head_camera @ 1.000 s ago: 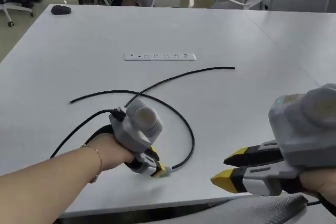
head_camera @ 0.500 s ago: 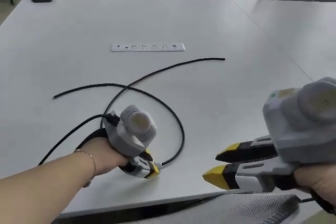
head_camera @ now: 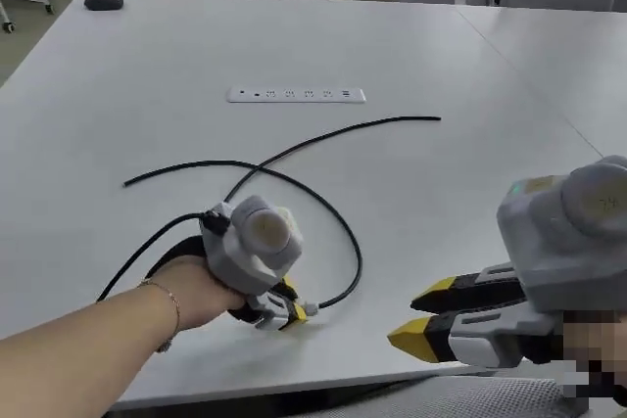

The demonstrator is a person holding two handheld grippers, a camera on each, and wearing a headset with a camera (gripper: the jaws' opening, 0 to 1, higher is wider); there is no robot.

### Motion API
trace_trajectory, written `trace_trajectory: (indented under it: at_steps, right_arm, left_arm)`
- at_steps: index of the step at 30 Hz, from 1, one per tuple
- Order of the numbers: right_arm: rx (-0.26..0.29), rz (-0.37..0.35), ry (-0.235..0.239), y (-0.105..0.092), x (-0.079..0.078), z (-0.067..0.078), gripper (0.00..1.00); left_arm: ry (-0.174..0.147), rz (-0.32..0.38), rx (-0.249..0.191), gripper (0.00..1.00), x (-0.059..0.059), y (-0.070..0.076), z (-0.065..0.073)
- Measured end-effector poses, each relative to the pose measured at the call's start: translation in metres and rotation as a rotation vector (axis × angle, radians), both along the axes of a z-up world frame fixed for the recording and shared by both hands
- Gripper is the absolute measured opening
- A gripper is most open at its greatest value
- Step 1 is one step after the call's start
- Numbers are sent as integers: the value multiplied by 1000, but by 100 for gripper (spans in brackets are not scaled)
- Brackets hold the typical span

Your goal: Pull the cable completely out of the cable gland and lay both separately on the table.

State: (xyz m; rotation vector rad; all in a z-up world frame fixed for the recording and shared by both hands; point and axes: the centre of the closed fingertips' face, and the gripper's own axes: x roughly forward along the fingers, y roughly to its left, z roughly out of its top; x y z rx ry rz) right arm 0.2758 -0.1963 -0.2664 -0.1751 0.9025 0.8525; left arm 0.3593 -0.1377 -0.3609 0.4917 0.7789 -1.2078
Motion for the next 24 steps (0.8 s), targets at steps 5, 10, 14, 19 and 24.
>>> trace_trajectory:
  at_steps: [5,10,14,19,24]
  right_arm:
    - [-1,45,-5,11,6,1,28]
    - [15,91,-21,28,8,4,28]
    - [18,139,-29,45,4,2,27]
    - [22,196,-38,60,-1,3,27]
    - [38,208,-68,63,0,12,26]
  left_arm:
    - [-8,0,-39,17,-6,6,29]
    - [-57,-22,-25,17,-21,18,50]
    - [-66,-32,-55,17,-37,23,70]
    - [-81,-39,-66,17,-51,30,84]
    - [-117,-23,-74,17,-60,35,97]
